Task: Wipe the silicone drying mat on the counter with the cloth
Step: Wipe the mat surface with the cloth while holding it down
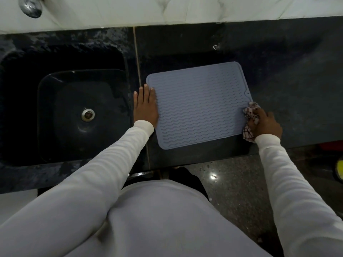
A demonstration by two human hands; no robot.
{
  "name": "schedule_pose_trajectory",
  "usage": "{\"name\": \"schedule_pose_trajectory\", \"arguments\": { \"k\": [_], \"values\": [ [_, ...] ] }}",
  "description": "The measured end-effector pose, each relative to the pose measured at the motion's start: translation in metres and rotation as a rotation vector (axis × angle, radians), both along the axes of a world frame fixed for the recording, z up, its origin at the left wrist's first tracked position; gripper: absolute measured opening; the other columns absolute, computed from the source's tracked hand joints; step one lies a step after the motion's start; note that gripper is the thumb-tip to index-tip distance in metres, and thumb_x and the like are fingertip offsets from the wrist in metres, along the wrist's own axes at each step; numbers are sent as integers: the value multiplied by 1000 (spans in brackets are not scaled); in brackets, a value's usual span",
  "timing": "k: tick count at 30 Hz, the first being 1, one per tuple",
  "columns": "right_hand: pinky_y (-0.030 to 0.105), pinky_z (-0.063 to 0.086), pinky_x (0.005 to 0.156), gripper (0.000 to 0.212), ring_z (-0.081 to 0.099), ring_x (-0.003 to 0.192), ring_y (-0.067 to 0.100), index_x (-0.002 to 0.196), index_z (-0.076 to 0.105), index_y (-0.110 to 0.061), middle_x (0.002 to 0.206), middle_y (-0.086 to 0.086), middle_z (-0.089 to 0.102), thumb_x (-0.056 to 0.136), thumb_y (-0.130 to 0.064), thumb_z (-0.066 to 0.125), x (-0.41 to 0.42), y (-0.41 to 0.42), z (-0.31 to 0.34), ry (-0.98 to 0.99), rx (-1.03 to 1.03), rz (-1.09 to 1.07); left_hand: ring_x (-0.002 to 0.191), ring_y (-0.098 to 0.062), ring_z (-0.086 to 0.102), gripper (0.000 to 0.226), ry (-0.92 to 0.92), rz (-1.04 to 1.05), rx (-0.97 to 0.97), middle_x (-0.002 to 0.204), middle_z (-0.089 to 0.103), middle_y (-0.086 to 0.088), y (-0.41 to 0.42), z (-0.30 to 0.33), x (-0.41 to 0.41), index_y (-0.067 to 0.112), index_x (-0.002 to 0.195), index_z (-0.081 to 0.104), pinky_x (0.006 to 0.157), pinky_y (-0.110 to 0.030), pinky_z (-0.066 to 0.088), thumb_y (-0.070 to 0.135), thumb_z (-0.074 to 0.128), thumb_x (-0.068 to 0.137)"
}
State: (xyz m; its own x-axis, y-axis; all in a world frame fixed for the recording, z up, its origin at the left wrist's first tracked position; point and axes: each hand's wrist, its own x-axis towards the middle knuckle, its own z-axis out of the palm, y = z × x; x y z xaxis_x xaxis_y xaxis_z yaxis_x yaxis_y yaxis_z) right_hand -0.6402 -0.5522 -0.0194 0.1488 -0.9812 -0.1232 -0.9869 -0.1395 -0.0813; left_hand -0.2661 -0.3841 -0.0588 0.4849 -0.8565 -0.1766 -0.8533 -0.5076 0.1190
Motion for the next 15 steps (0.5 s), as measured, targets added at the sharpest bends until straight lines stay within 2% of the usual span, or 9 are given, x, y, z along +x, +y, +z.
{"name": "schedule_pose_trajectory", "arguments": {
  "k": [5, 8, 10, 13, 15],
  "values": [
    [50, 48, 83, 47, 59, 97, 45, 127, 53, -23, 114, 21, 57, 83, -36, 64, -2, -5, 1, -111, 80, -65, 151, -31, -5, 63, -3, -4, 24, 164, -4, -15, -1, 7, -1, 11, 156, -4, 122, -46, -8, 31, 23, 104],
    [48, 48, 85, 51, 59, 100, 43, 131, 51, -30, 115, 21, 57, 82, -38, 66, 1, 7, 2, -169, 108, -76, 152, -29, -4, 64, -16, -15, 23, 164, -4, -13, -3, 6, 4, 12, 157, -4, 122, -47, -9, 32, 25, 103],
    [47, 49, 83, 53, 60, 96, 43, 132, 50, -34, 113, 21, 57, 82, -39, 66, 3, 18, 6, -159, 123, -78, 152, -27, -3, 60, -17, -17, 10, 165, -2, -11, -6, 6, 10, 13, 157, -2, 122, -48, -7, 29, 22, 104],
    [45, 48, 75, 49, 62, 89, 44, 127, 57, -26, 111, 20, 57, 80, -36, 68, 22, 33, 20, -152, 92, -6, 152, -26, -2, 57, -20, -28, 8, 165, -2, -10, -8, 5, 17, 15, 157, 0, 122, -49, -6, 27, 22, 106],
    [42, 48, 71, 44, 62, 87, 41, 121, 61, -22, 110, 17, 58, 80, -37, 67, 50, 46, 30, -221, 46, 105, 152, -25, -3, 56, -2, -11, -11, 165, -1, -8, -7, 3, 15, 16, 157, 1, 122, -46, -8, 29, 19, 106]
  ]
}}
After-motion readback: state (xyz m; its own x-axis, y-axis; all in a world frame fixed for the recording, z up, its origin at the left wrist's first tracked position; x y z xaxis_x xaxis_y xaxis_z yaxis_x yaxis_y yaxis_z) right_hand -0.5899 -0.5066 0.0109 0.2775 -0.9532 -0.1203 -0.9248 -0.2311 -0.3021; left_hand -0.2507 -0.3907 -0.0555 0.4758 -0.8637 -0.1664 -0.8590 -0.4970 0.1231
